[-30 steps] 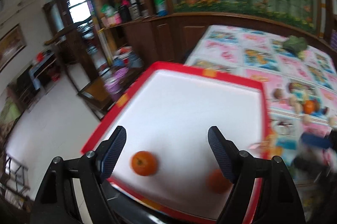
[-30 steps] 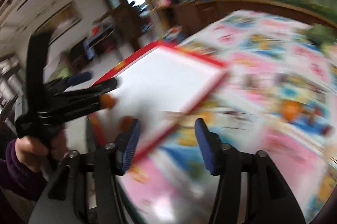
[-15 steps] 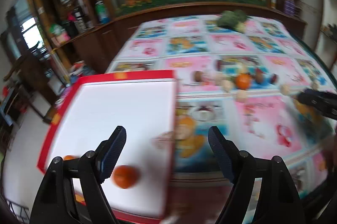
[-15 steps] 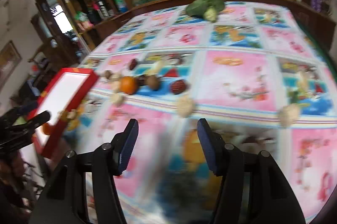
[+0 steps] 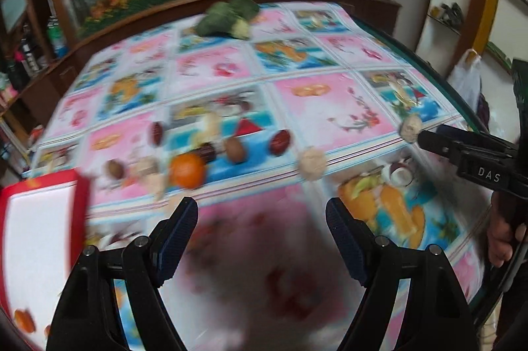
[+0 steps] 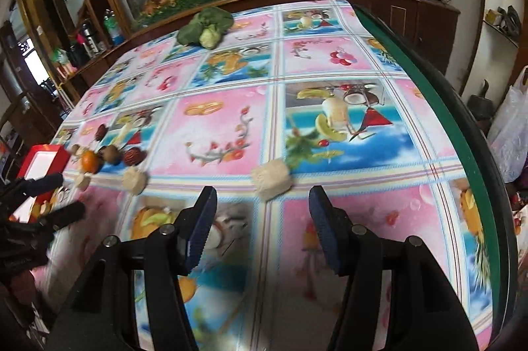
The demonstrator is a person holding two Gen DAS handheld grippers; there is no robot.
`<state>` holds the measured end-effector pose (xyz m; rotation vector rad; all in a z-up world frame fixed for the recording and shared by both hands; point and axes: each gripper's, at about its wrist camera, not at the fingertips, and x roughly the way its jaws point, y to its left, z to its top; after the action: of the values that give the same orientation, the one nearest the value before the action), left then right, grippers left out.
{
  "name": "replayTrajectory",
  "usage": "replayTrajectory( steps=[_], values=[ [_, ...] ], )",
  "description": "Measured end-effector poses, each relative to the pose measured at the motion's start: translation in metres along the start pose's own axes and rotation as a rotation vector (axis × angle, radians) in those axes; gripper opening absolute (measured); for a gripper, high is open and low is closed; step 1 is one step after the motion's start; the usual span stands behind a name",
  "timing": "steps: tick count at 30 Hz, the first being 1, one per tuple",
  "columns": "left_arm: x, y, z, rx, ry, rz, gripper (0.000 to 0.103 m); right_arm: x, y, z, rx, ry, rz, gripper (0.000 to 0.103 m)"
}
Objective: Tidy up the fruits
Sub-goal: 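Grasp a beige cube with the right tool while the left tool grasps a round beige cake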
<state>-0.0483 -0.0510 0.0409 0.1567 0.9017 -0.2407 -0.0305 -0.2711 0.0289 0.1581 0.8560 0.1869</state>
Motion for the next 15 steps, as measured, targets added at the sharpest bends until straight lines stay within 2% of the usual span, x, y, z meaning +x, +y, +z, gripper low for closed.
replayTrajectory(
  steps=[5,7,10,13,15],
  values=[
    [0.020,-0.006,0.012,-0.021,0.039,-0.006,0.079,0.020,0.002,0.010,-0.016,0.035,-0.026,0.056],
    [0.026,-0.006,0.014,-0.028,0.053,-0.009,0.079,0.025,0.003,0.010,-0.021,0.058,-0.021,0.046],
    [0.035,-0.009,0.015,-0.040,0.078,-0.018,0.078,0.027,0.002,0.010,-0.020,0.064,-0.024,0.036],
    [0.045,-0.012,0.017,-0.052,0.099,-0.029,0.066,0.026,0.001,0.009,-0.008,0.062,-0.019,0.032],
    [0.049,-0.014,0.019,-0.058,0.105,-0.031,0.065,0.025,0.000,0.008,0.002,0.060,-0.016,0.031]
  ],
)
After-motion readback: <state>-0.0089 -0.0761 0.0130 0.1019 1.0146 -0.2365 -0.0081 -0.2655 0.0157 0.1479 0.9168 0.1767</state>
